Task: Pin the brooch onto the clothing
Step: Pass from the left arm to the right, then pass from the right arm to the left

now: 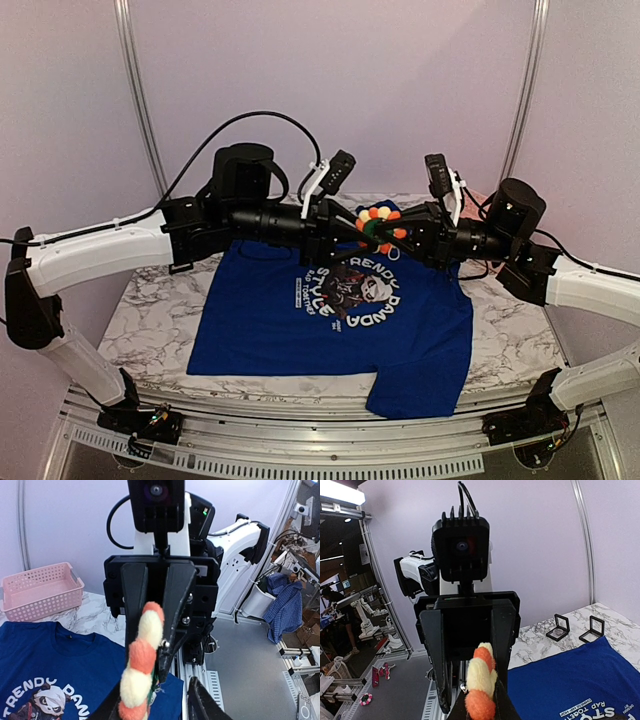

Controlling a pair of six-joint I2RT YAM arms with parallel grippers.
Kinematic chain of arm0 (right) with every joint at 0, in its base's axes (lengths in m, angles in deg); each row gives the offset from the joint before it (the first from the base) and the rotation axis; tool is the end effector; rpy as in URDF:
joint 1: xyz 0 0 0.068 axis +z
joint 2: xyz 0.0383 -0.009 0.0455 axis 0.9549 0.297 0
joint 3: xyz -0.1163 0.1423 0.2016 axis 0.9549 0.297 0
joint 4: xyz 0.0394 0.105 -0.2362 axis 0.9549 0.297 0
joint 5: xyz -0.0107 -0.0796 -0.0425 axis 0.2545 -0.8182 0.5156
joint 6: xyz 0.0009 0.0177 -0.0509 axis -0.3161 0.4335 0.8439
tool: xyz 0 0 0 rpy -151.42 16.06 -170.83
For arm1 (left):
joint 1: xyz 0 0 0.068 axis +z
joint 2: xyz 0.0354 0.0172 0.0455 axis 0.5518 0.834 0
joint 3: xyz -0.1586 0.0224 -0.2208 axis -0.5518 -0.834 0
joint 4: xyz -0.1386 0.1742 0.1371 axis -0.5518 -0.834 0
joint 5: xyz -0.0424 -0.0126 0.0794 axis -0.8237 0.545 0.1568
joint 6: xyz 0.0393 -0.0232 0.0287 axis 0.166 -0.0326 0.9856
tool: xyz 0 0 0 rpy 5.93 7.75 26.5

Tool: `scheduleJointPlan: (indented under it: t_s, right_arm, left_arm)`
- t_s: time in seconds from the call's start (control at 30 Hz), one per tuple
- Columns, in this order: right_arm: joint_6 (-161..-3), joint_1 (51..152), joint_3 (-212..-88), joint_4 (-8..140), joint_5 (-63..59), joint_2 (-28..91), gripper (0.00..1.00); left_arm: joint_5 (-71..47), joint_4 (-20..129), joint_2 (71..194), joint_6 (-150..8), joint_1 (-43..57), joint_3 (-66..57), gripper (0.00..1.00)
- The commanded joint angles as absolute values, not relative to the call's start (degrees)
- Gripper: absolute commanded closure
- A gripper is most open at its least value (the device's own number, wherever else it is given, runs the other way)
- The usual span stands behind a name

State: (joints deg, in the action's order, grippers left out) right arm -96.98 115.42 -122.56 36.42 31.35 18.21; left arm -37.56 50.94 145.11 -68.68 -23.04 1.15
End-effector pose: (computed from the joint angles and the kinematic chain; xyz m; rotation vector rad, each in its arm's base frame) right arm 0.1835 0.2013 0.3467 -0.9110 1.3422 1.4017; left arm 0.1850 -0.3158 0.3694 1.1874 1.5521 -1.3200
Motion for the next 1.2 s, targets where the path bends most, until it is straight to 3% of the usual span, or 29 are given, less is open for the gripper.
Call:
scheduleJointPlan:
  t_s: [0.0, 0.13, 0.3, 0.37, 0.57, 0.93, 1.1, 1.17]
  right_arm:
    - [-98.27, 115.4, -123.64, 33.31, 33.3, 19.34, 0.98]
    - [-99.2, 115.42, -123.56, 32.12, 33.61, 19.46, 0.99]
    - [-99.36, 115.38, -123.47, 32.21, 33.8, 19.37, 1.0]
    - [-99.43, 115.39, -123.42, 32.12, 33.76, 19.17, 1.0]
    - [-99.13, 115.42, -123.44, 33.42, 33.18, 18.3, 0.96]
    - [-94.19, 115.37, -124.8, 45.51, 35.6, 15.36, 0.62]
    - [-92.5, 115.35, -125.19, 48.72, 35.4, 14.55, 0.57]
    - [-91.7, 115.41, -125.08, 48.97, 34.06, 14.01, 0.63]
  left_arm:
    - [-36.62, 55.62, 146.45, -68.86, -24.73, -0.05, 0.64]
    - [-36.37, 55.37, 146.73, -67.62, -25.09, -0.47, 0.67]
    - [-36.51, 55.9, 146.94, -67.67, -25.07, -0.1, 0.94]
    - [-36.8, 55.33, 147.05, -67.41, -25.07, 0.01, 1.0]
    - [-36.69, 54.41, 146.43, -66.44, -24.85, -0.16, 1.0]
    - [-36.28, 56.28, 145.91, -67.6, -22.89, -0.15, 1.0]
    - [-36.6, 56.71, 145.83, -67.95, -22.78, -0.34, 1.0]
    - [-36.93, 56.41, 145.72, -67.65, -22.78, -0.34, 1.0]
